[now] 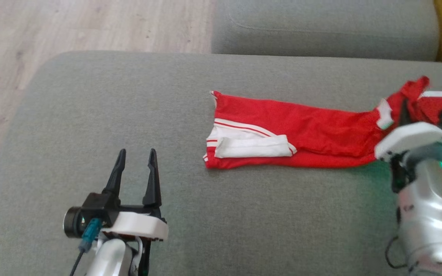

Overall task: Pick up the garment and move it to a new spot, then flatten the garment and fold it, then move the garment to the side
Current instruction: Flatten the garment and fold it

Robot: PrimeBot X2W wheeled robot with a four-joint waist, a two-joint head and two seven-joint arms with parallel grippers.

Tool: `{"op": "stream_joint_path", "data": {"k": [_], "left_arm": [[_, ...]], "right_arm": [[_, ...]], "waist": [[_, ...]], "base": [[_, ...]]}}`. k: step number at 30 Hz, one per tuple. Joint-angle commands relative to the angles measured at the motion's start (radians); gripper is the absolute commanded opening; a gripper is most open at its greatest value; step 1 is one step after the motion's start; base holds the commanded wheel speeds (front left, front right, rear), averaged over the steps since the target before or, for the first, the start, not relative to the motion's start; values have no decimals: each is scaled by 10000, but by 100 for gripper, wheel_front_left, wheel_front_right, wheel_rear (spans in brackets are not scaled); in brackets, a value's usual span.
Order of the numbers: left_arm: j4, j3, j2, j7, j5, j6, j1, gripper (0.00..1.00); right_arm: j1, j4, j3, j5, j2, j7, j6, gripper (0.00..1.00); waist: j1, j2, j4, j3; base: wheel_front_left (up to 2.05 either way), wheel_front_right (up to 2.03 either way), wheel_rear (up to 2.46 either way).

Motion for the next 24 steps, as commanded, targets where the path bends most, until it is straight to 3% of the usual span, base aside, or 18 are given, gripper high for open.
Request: {"op": "stream_joint_path", "data": {"k": [1,6,7,13,18,24], "left_arm": [[-236,224,41,-93,-36,-4,-221,100],[-166,96,41,-93,4,-28,-222,100],[-166,96,41,-93,4,-28,-222,100],[-131,-75,41,-93,-38,-40,-303,100],[-144,-190,41,-93,-103,29,-372,100],[-160,-336,41,-93,-183,22,-470,100]], "right_arm": [[-757,-63,873,702,98,-64,67,0],[-1179,353,3654,3264,103,-133,67,0],[-1179,353,3654,3264,103,-133,67,0],[-936,-227,6589,5758,105,-78,67,0],[-720,-387,8206,6743,105,-72,67,0],[-705,16,9257,7235,106,-231,67,0]], "waist": [[1,0,276,-156],[1,0,812,-227],[1,0,812,-227],[1,0,1513,-120],[1,0,1991,30],[1,0,2408,298]], "base": [[0,0,0],[0,0,0],[0,0,0],[0,0,0],[0,0,0],[0,0,0]]}}
